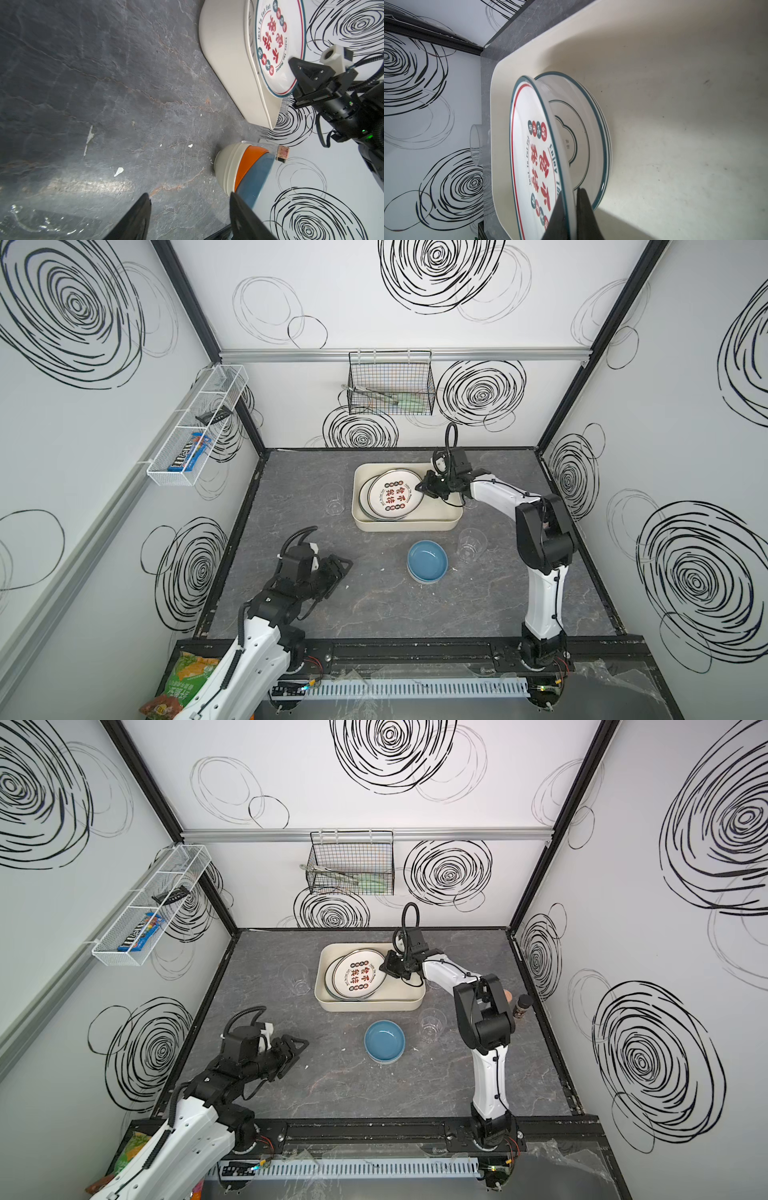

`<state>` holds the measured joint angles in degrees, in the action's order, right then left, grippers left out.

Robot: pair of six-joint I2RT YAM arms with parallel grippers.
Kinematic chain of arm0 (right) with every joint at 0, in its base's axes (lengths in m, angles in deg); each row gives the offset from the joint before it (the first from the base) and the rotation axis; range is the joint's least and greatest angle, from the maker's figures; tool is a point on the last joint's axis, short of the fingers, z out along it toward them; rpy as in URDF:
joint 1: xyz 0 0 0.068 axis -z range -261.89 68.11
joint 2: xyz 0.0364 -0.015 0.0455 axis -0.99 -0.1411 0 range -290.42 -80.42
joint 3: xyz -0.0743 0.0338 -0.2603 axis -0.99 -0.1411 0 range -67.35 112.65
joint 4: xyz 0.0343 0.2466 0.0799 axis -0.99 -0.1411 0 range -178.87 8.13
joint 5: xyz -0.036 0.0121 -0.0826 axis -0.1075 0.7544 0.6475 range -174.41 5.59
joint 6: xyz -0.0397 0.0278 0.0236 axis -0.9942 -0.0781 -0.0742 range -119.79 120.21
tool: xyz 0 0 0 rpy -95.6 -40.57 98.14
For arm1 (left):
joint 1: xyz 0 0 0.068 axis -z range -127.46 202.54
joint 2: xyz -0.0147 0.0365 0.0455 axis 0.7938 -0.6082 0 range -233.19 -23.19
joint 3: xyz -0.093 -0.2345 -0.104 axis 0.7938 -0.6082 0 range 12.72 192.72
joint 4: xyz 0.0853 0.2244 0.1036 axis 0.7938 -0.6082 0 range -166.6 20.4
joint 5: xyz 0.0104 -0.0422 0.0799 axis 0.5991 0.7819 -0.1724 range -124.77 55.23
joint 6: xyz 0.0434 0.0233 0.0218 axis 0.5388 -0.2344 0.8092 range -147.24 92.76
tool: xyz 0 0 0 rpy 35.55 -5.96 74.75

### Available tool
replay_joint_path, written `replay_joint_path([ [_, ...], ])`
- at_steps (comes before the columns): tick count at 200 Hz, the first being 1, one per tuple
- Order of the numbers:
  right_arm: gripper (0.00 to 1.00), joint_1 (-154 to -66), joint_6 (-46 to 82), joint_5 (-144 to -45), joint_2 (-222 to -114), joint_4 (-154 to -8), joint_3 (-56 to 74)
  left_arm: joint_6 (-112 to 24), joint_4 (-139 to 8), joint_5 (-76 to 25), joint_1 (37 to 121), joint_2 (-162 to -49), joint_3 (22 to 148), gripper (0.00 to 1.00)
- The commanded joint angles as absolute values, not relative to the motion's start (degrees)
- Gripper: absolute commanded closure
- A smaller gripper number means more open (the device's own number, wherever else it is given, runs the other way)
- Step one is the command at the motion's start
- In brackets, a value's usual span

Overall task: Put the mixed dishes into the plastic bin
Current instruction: 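Carry the red-lettered plate into the bin with the right gripper while the left opens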

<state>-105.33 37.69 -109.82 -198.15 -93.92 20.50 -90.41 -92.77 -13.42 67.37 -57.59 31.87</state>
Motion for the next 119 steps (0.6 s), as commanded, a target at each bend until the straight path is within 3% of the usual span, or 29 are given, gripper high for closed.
replay_joint_path([
  [1,0.98,-105.95,39.24,-110.17,-199.38,-92.14,23.98,-89.73,-92.14,-14.2,67.17,-57.13,31.44,0.36],
  [119,0.98,-106.93,40.04,-108.72,-203.01,-91.11,25.62,-90.11,-91.93,-14.02,67.2,-56.6,30.4,0.36],
])
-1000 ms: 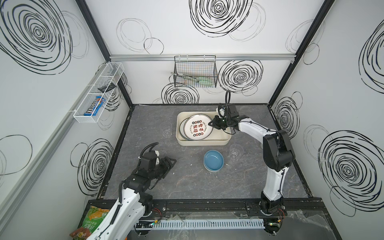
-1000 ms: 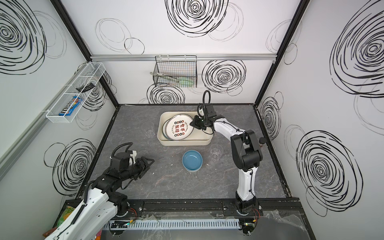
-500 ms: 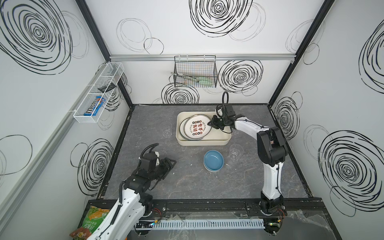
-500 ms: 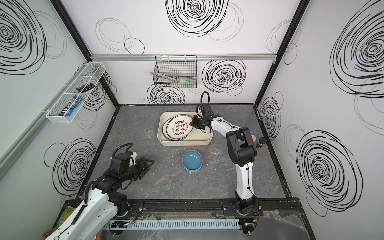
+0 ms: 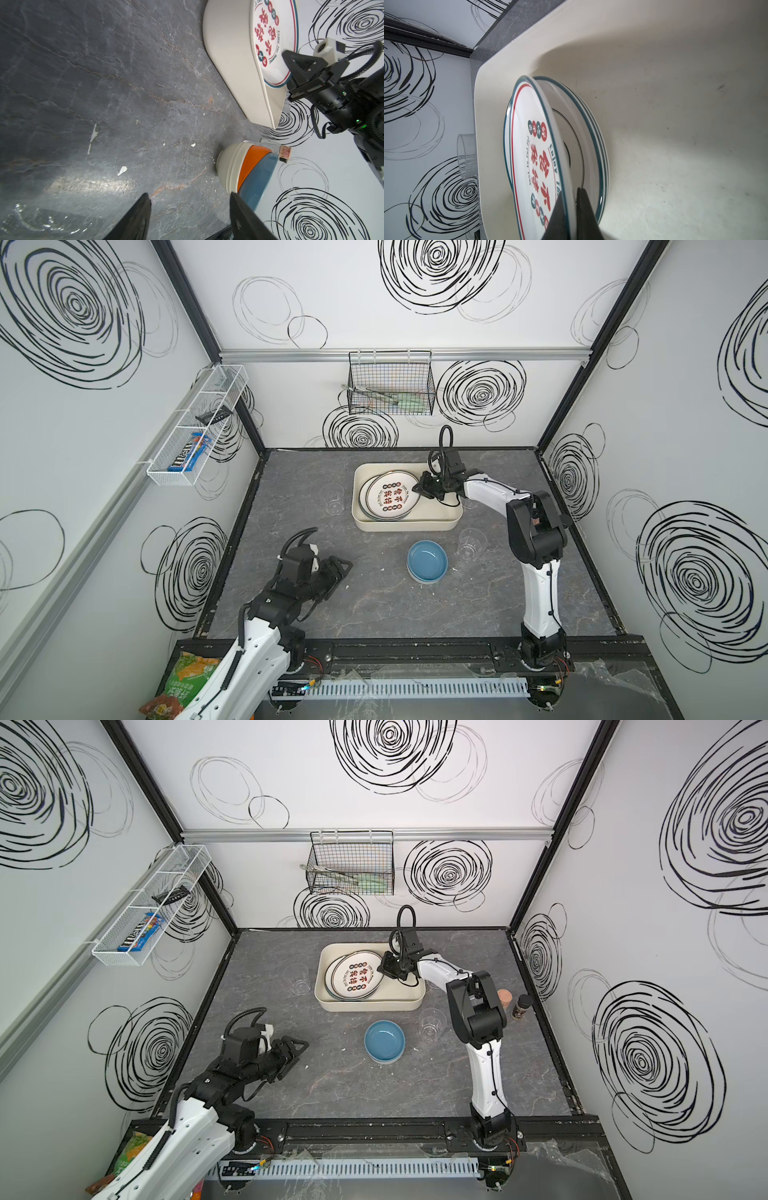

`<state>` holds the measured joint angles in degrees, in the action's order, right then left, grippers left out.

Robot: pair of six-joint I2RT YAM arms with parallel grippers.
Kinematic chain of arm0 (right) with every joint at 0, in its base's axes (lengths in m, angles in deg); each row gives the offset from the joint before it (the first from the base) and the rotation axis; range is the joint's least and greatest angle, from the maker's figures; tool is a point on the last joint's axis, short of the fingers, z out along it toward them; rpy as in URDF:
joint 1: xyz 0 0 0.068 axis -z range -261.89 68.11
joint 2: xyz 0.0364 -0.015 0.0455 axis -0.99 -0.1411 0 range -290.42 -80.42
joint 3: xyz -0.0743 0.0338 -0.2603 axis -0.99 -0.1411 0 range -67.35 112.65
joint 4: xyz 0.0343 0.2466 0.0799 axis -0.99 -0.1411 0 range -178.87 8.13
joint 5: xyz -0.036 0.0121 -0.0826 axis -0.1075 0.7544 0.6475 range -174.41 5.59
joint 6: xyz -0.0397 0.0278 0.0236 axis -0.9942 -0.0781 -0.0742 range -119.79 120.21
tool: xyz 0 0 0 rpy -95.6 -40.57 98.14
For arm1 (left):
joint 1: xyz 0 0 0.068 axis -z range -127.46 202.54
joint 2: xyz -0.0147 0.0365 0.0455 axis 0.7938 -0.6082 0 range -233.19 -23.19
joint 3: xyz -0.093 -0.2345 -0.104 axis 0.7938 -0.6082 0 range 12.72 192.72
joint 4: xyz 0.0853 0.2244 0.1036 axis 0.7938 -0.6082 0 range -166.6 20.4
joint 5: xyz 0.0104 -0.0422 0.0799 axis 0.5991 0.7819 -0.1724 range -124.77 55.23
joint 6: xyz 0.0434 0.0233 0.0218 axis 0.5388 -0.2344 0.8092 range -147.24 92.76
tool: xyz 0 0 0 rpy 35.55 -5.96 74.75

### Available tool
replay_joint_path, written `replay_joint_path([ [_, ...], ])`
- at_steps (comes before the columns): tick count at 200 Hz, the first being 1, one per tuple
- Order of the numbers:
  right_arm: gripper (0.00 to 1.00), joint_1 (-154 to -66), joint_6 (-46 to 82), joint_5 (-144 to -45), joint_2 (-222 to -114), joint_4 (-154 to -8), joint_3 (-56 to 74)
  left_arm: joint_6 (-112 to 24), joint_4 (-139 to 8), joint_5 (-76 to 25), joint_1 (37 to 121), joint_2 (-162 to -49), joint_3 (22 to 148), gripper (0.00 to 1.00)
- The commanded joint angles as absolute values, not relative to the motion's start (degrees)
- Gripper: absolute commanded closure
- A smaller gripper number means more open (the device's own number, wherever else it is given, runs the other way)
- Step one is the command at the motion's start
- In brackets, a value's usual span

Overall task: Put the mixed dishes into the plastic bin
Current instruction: 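Carry the red-lettered plate into the bin with the right gripper while the left opens, then lower the red-lettered plate onto the bin plates and open the right gripper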

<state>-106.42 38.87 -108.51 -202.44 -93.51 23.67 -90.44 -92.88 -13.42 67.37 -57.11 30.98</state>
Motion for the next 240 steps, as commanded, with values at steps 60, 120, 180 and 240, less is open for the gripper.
replay_joint_path([
  [60,0.96,-107.41,39.9,-107.55,-204.43,-91.21,26.47,-90.19,-91.92,-14.01,67.18,-56.35,29.99,0.36],
  [120,0.88,-107.81,38.67,-105.17,-205.62,-92.96,27.3,-90.3,-91.83,-13.88,67.21,-56.33,29.78,0.36],
  [180,0.73,-108.04,35.97,-100.06,-206.17,-97.47,28.96,-90.45,-91.66,-13.92,67.13,-56.27,29.55,0.36],
  [240,0.66,-108.93,34.41,-97.07,-206.53,-99.56,30.01,-90.69,-91.57,-13.72,67.16,-56.02,29.26,0.36],
])
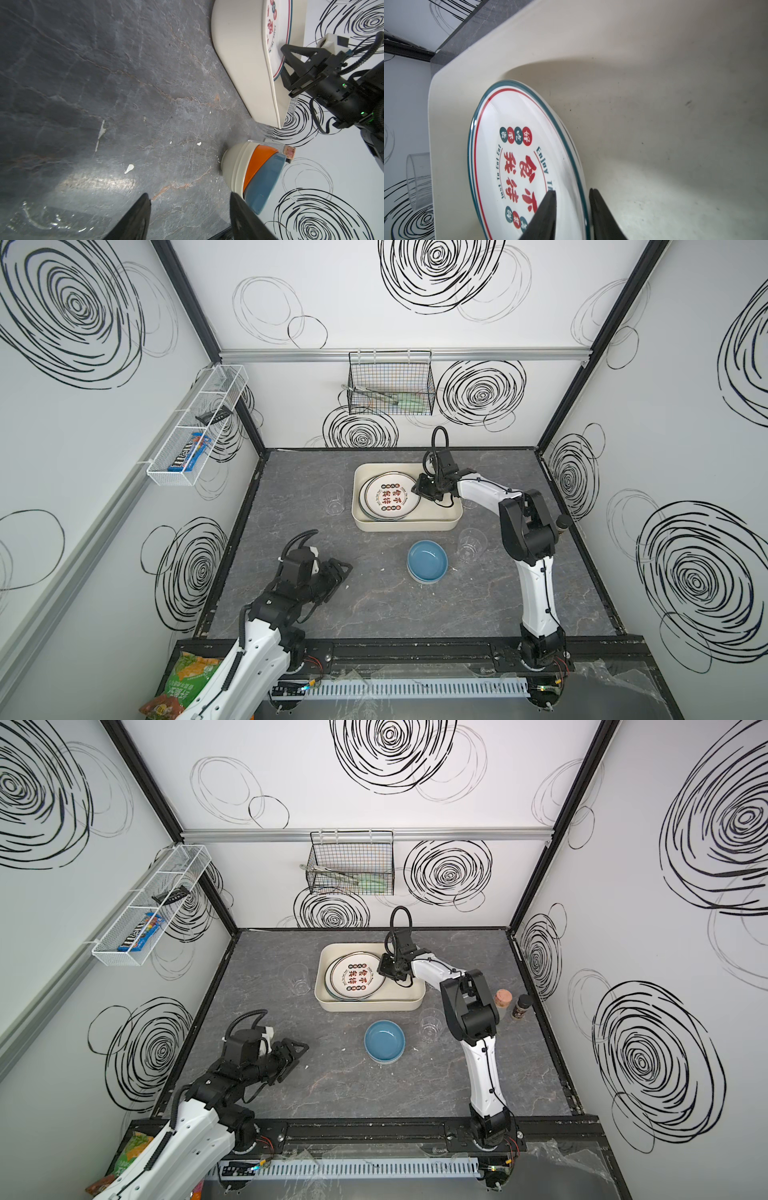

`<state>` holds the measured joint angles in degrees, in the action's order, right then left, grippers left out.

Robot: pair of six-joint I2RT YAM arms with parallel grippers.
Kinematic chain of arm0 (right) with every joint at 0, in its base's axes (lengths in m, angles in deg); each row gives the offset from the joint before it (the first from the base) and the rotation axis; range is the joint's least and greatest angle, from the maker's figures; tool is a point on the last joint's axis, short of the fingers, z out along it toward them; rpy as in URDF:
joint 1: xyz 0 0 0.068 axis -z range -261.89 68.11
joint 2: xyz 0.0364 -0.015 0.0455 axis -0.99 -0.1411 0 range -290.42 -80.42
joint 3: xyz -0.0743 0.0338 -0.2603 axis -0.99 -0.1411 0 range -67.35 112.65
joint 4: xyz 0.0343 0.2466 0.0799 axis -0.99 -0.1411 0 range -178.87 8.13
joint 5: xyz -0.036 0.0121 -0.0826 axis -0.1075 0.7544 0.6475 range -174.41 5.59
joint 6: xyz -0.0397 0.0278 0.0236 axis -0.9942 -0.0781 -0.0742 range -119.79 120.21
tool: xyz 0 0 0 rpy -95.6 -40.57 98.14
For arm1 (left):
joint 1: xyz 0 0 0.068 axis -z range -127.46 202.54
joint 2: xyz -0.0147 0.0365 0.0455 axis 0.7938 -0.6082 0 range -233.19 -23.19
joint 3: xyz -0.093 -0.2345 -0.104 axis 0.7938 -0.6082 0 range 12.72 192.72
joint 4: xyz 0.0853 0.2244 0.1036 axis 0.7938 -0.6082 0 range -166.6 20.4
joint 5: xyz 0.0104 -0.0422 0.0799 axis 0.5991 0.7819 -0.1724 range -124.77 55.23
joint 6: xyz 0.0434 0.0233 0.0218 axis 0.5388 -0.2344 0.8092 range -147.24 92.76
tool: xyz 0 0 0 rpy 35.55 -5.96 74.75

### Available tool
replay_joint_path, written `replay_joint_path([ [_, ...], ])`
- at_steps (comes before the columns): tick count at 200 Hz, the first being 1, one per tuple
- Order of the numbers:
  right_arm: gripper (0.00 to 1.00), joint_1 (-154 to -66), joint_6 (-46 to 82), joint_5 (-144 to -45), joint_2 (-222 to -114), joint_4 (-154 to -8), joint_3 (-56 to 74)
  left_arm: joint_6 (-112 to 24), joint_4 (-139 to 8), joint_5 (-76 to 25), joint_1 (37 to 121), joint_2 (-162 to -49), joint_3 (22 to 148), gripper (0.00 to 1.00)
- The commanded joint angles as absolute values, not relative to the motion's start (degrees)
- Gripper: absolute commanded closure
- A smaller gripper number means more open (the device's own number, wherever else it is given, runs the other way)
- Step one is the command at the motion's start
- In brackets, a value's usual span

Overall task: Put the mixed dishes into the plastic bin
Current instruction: 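Lower the red-lettered plate onto the bin plates and open the right gripper, then move both grippers toward the stacked blue, orange and cream bowls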

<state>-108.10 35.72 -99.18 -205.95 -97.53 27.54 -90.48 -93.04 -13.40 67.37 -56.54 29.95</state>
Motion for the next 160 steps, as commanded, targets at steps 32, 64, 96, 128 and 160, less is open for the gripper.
replay_joint_path([
  [32,0.61,-109.82,33.55,-95.93,-206.55,-100.33,30.9,-90.89,-91.52,-13.75,67.09,-55.8,29.15,0.36],
  [64,0.55,-110.54,32.95,-95.23,-206.63,-101.0,31.58,-91.0,-91.65,-13.73,67.06,-55.71,29.19,0.36],
  [96,0.51,-110.79,32.25,-95.49,-207.41,-102.45,32.97,-90.96,-91.74,-13.76,67.08,-55.63,29.29,0.36],
  [128,0.48,-110.85,31.56,-94.56,-207.14,-103.68,33.24,-90.72,-91.79,-13.93,67.08,-55.62,29.66,0.36],
  [160,0.48,-110.81,30.55,-92.8,-204.64,-104.49,32.08,-90.1,-91.83,-14.29,67.21,-55.88,30.5,0.35],
])
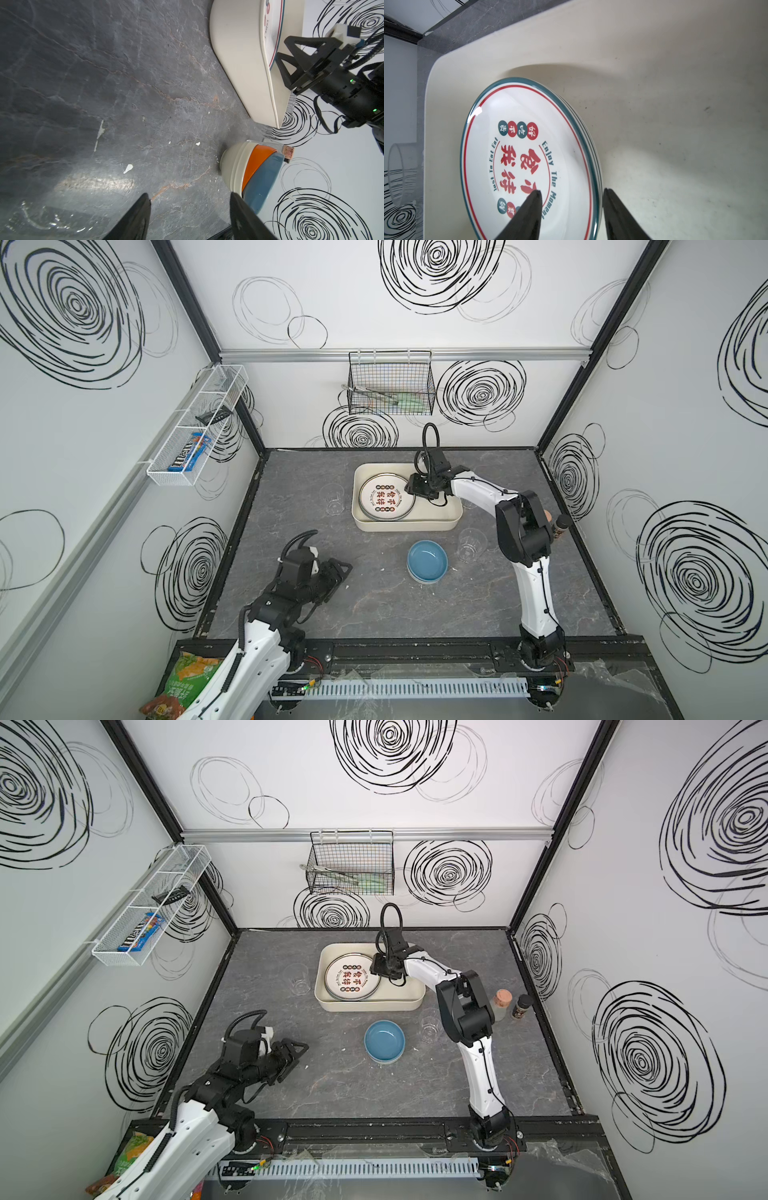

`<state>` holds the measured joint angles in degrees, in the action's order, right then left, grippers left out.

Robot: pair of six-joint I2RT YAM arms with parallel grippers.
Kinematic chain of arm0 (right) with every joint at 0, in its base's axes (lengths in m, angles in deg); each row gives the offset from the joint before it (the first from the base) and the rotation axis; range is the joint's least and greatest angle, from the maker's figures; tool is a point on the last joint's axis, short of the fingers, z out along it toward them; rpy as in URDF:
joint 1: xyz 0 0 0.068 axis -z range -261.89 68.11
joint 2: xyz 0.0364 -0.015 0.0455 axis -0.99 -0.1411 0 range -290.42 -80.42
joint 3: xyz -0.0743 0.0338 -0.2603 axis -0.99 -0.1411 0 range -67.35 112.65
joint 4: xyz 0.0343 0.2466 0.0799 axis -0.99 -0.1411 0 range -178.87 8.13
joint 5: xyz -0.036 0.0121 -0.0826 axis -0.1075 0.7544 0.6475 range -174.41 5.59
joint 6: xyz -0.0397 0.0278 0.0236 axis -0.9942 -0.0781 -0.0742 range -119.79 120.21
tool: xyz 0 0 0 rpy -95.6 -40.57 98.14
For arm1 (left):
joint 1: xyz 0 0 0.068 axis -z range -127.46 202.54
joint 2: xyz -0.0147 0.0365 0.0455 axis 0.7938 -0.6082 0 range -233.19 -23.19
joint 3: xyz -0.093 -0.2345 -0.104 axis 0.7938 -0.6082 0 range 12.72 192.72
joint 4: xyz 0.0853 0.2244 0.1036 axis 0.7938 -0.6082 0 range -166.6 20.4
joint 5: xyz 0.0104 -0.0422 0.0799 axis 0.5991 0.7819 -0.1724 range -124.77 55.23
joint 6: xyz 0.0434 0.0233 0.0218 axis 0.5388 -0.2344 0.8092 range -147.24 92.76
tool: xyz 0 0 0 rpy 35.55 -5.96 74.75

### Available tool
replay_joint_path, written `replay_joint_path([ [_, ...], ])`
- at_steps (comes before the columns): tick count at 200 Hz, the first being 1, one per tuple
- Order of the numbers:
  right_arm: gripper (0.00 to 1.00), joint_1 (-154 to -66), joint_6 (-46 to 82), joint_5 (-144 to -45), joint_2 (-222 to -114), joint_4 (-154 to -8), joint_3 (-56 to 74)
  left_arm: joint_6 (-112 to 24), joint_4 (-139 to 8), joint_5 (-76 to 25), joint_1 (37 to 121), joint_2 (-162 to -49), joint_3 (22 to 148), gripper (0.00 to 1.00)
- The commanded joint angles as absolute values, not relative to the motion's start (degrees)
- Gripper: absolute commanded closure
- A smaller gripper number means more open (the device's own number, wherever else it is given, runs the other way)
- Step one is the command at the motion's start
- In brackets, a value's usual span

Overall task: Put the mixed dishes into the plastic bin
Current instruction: 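Move both grippers toward the stacked blue, orange and cream bowls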

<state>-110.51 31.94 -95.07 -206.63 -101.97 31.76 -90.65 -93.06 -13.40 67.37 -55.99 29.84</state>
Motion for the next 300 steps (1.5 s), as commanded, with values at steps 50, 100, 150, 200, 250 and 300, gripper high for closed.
replay_joint_path([
  [50,0.48,-110.82,28.74,-91.52,-196.43,-104.59,26.42,-87.68,-91.74,-15.16,67.82,-57.85,33.83,0.38],
  [100,0.49,-110.78,27.33,-95.65,-186.28,-104.25,17.62,-83.41,-91.66,-15.74,69.87,-62.93,39.23,0.43],
  [150,0.52,-110.71,26.52,-104.5,-175.46,-104.78,8.02,-79.26,-89.79,-14.73,74.62,-71.61,44.88,0.44],
  [200,0.54,-110.69,24.4,-106.84,-163.85,-109.01,-1.2,-75.13,-90.34,-17.57,82.52,-80.96,52.46,0.45],
  [250,0.57,-109.89,22.72,-107.23,-153.76,-116.39,-8.74,-70.58,-92.82,-21.32,89.17,-90.07,61.38,0.47],
  [300,0.55,-109.59,23.68,-105.41,-143.67,-121.98,-13.99,-66.07,-97.22,-26.49,94.0,-97.64,69.73,0.46],
])
